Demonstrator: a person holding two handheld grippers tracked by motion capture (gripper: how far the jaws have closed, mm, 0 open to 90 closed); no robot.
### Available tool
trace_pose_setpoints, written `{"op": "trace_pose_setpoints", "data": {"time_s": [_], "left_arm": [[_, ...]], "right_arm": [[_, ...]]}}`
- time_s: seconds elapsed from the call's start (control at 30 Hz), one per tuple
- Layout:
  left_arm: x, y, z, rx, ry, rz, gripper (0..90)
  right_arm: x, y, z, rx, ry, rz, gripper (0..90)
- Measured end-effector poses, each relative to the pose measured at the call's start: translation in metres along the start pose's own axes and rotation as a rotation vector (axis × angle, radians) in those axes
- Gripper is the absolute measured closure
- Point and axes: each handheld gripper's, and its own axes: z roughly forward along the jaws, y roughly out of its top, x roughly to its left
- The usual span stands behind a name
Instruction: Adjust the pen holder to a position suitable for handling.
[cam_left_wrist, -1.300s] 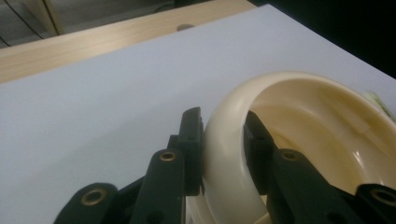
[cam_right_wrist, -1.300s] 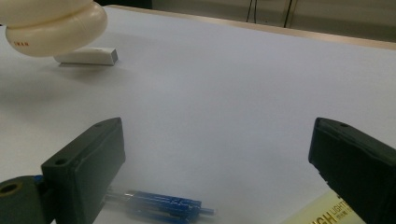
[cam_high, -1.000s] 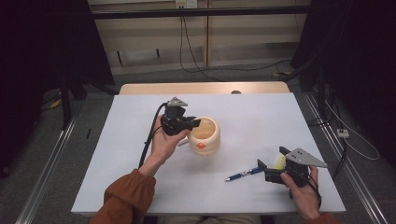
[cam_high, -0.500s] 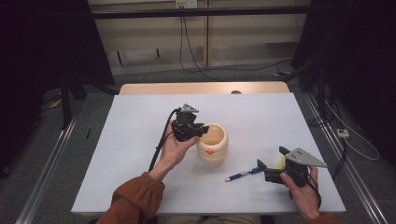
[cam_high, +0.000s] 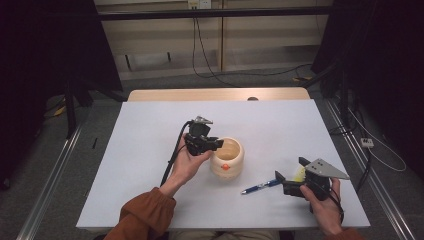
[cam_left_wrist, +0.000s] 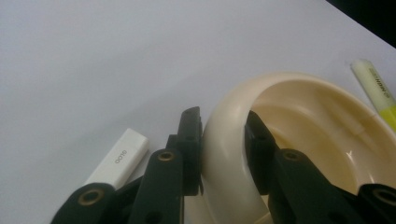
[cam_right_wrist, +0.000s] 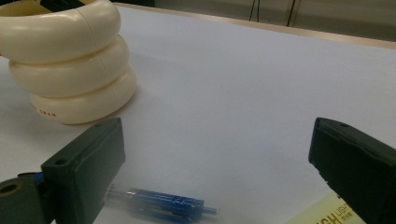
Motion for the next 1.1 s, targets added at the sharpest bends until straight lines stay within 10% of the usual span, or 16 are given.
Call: {"op": "trace_pose_setpoints", "data": {"time_s": [0.5,0.8,1.1], "left_arm": [[0.011,0.002,-0.008,-0.004,-0.069,0.013,60.0],[0.019,0.005,-0.019,-0.079,-0.011,0.075,24.6],[0.028,0.007,-0.031,-0.153,-0.067,0.091,5.7]], "right_arm": [[0.000,0.000,0.000,-0.001,0.001,0.003,3.4],[0.000,0.000,0.000,-0.001,-0.008,0.008,3.4],[-0.001,0.000,-0.001,-0.004,0.005,0.007,3.4]]}}
